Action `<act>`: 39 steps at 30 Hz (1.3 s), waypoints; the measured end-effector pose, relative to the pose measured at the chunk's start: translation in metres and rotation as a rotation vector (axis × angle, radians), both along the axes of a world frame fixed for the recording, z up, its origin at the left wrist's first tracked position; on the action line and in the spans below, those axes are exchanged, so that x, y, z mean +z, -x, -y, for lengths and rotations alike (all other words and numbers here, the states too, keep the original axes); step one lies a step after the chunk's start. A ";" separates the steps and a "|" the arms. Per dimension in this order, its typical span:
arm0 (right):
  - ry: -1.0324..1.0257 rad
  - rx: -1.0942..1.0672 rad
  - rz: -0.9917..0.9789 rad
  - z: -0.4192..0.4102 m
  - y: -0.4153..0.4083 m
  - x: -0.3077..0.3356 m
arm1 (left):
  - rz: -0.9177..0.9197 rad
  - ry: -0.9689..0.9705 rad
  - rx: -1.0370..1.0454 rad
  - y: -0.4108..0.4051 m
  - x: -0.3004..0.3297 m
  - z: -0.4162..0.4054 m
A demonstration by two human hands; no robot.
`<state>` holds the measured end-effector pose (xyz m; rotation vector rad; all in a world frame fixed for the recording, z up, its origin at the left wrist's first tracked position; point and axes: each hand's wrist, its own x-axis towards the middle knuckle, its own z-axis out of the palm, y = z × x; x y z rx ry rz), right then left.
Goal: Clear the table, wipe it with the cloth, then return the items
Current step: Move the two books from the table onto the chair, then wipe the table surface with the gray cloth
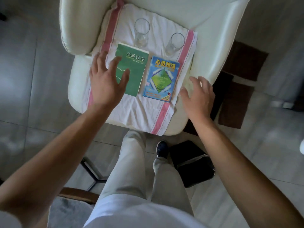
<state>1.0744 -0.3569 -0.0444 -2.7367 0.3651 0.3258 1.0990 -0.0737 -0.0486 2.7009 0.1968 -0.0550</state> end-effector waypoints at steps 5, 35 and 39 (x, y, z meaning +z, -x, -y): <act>0.034 0.100 0.173 0.004 0.014 0.076 | 0.016 -0.091 -0.045 0.024 0.061 0.010; -0.097 0.409 0.324 0.066 0.192 0.331 | 0.271 -0.067 0.168 0.256 0.298 0.075; -0.078 0.418 0.332 0.055 0.201 0.335 | 0.276 -0.051 0.182 0.267 0.298 0.065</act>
